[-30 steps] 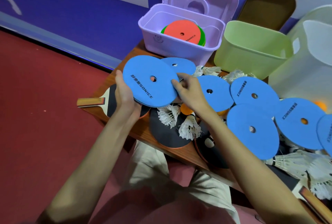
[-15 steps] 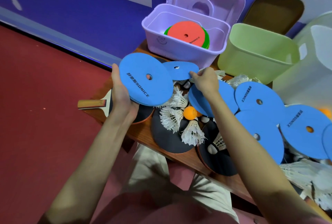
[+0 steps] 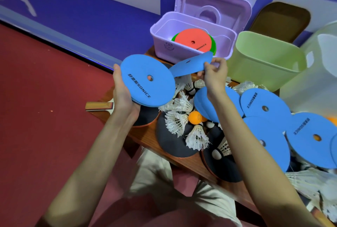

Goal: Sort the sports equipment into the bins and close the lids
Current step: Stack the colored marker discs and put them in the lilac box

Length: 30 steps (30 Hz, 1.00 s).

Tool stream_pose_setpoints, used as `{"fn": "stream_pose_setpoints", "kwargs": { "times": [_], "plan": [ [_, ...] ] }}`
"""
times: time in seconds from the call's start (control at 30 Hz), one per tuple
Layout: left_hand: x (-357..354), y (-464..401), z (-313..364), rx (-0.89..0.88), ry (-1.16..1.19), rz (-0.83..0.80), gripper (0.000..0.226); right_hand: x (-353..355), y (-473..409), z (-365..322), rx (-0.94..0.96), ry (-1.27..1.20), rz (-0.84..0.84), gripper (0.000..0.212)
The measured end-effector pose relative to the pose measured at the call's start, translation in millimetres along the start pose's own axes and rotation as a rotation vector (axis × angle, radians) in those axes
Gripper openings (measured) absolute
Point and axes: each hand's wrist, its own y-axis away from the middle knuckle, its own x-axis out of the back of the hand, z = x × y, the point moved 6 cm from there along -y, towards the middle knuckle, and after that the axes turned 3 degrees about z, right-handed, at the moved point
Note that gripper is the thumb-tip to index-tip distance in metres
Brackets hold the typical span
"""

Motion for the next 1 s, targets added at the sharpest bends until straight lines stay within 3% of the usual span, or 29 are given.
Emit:
{"fn": "stream_pose_setpoints", "kwargs": {
  "times": [0.23, 0.43, 0.53, 0.67, 0.9, 1.0],
  "plan": [
    [5.7, 0.6, -3.8, -0.007, 0.041, 0.057, 0.050, 23.3, 17.8, -32.3, 0.168, -0.234, 0.058, 0.017],
    [-7.1, 3.3, -17.4, 0.061, 0.059, -0.004, 0.047, 11.4, 38.2, -43.4, -0.017, -0.536, -0.197, 0.016],
    [-20.1, 4.3, -24.3, 0.099, 0.044, -0.060, 0.044, 5.0, 48.1, -28.0, -0.136, -0.430, -0.313, 0.013],
    [-33.5, 7.2, -30.6, 0.137, 0.056, -0.088, 0.044, 13.4, 54.6, -5.1, -0.175, -0.027, -0.409, 0.013],
    [-58.7, 8.7, -40.0, 0.163, 0.003, -0.102, 0.048, 37.7, 37.3, -8.1, -0.015, 0.305, -0.235, 0.010],
    [-71.8, 1.8, -44.0, 0.185, -0.004, -0.120, 0.055, 42.2, 27.7, -7.4, -0.050, 0.346, -0.233, 0.019]
  ]
}}
